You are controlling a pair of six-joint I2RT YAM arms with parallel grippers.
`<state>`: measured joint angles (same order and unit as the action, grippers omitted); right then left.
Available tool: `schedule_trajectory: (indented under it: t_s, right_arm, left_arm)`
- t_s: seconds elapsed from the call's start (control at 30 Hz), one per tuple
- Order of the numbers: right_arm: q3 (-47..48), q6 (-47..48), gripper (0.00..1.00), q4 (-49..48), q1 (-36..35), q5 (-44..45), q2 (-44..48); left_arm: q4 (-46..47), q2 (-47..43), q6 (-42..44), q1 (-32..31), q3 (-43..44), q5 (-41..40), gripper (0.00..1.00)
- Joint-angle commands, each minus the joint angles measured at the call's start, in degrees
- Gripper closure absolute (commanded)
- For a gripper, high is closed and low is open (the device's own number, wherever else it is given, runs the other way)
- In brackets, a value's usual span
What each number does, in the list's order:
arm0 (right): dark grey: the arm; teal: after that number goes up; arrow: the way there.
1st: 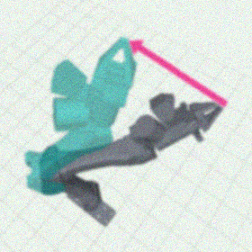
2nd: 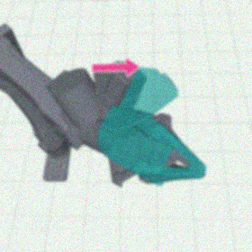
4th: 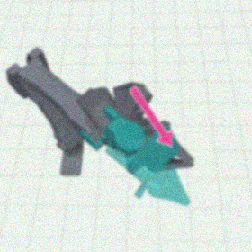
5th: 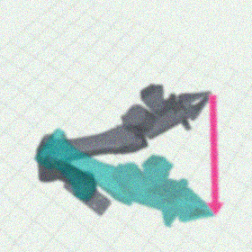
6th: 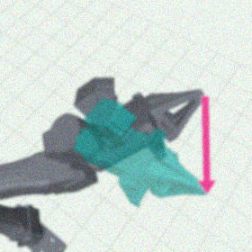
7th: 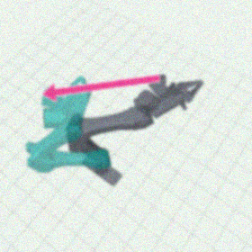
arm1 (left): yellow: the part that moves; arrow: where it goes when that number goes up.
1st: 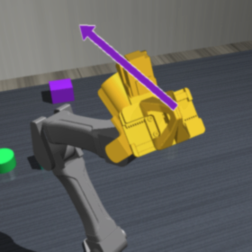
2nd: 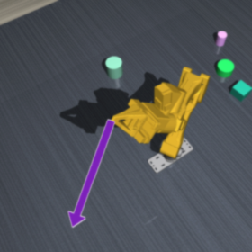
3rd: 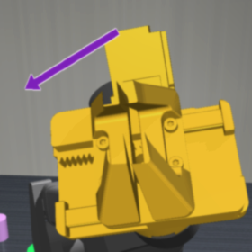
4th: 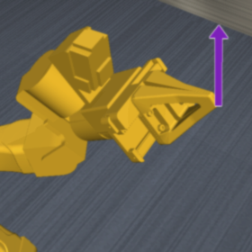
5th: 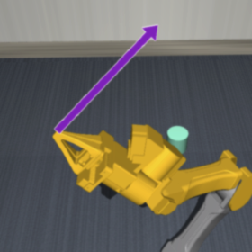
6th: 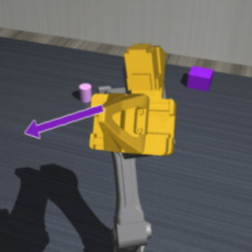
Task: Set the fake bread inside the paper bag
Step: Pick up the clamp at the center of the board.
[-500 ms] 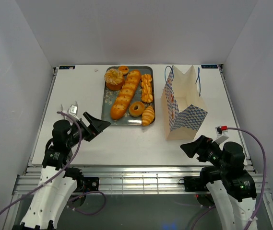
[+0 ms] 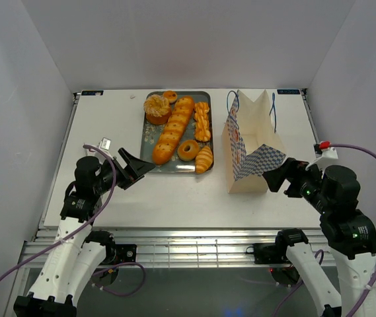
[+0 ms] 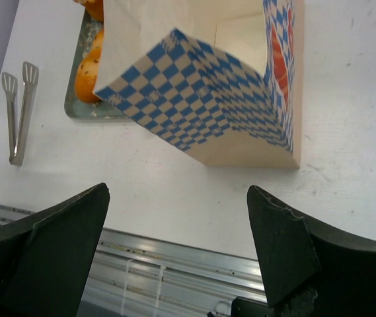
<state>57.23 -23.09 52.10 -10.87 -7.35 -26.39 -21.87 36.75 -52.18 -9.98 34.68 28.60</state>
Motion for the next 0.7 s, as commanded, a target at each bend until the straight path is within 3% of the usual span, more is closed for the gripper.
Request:
schedule_trajectory:
  t_s: [0.0, 0.2, 0.3, 0.4, 0.67]
  right_arm:
    - [6.6, 4.9, 0.09, -1.1, 0.2, 4.5, -5.3]
    - [11.8, 6.7, 0.03, -1.1, 0.2, -0.8, -14.8]
    - [14.5, 5.9, 0.09, -0.9, 0.3, 7.4, -17.7]
    - [18.0, 7.4, 0.10, 0.2, 0.2, 14.9, -22.4]
    - [24.4, 11.9, 0.08, -3.8, 0.2, 9.5, -31.3]
  left_arm:
    - [1.3, -0.6, 1.7, -0.3, 2.1, 1.7, 0.02]
    - [1.2, 2.6, 3.8, -0.3, 4.3, 3.0, 0.02]
    - [1.0, 5.0, 4.6, -0.3, 6.0, 3.1, 0.02]
    - [0.9, 7.0, 4.9, -0.3, 7.3, 3.5, 0.02]
    - [1.3, 9.8, 5.7, -0.3, 8.9, 5.8, 0.02]
